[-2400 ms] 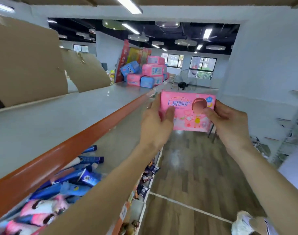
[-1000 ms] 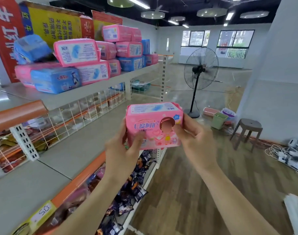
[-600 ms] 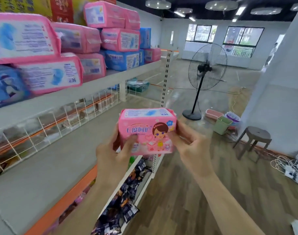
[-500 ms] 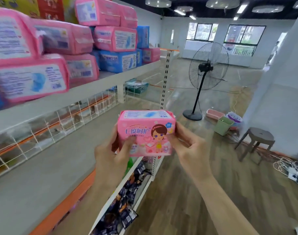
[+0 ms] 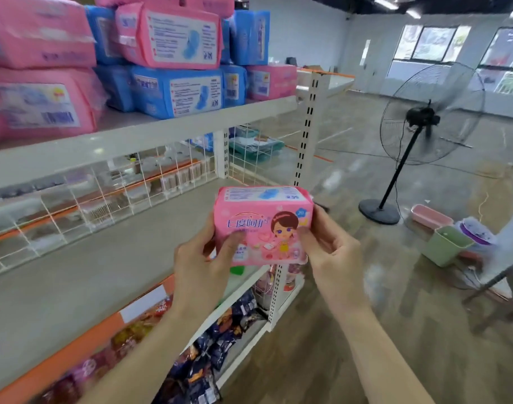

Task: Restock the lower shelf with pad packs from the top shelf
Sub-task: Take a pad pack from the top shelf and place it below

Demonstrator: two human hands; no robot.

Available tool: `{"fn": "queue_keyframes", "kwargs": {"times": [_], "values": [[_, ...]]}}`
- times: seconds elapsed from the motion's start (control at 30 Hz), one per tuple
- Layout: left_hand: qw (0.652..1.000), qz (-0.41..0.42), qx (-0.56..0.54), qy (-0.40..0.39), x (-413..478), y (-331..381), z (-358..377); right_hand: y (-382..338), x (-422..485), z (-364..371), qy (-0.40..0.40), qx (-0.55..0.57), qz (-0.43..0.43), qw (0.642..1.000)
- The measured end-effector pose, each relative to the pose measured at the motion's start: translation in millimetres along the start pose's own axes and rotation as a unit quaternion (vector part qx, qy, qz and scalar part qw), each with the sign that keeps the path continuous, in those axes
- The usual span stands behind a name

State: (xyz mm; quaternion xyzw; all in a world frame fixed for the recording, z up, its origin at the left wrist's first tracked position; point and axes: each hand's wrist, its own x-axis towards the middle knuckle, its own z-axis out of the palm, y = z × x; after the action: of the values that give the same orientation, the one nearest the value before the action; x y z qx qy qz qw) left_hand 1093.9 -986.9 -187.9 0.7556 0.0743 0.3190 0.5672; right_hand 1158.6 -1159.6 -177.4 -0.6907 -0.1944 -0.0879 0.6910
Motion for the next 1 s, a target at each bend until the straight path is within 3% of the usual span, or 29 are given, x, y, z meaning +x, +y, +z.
{"fn": "queue_keyframes", "kwargs": {"times": [0.4, 0.6, 1.0], "values": [[0.991, -0.067, 0.005, 0.118, 25.9, 11.1, 99.3, 44.2, 105.5, -63.8, -0.128, 0.057, 0.031, 0.990], [0.984, -0.082, 0.032, 0.157, 39.1, -11.4, 97.4, 67.3, 125.7, -46.4, -0.185, 0.067, 0.044, 0.979], [0.981, -0.089, -0.003, 0.174, 110.7, -92.4, 67.5, 113.6, 189.9, 38.8, -0.230, -0.042, 0.020, 0.972]]}}
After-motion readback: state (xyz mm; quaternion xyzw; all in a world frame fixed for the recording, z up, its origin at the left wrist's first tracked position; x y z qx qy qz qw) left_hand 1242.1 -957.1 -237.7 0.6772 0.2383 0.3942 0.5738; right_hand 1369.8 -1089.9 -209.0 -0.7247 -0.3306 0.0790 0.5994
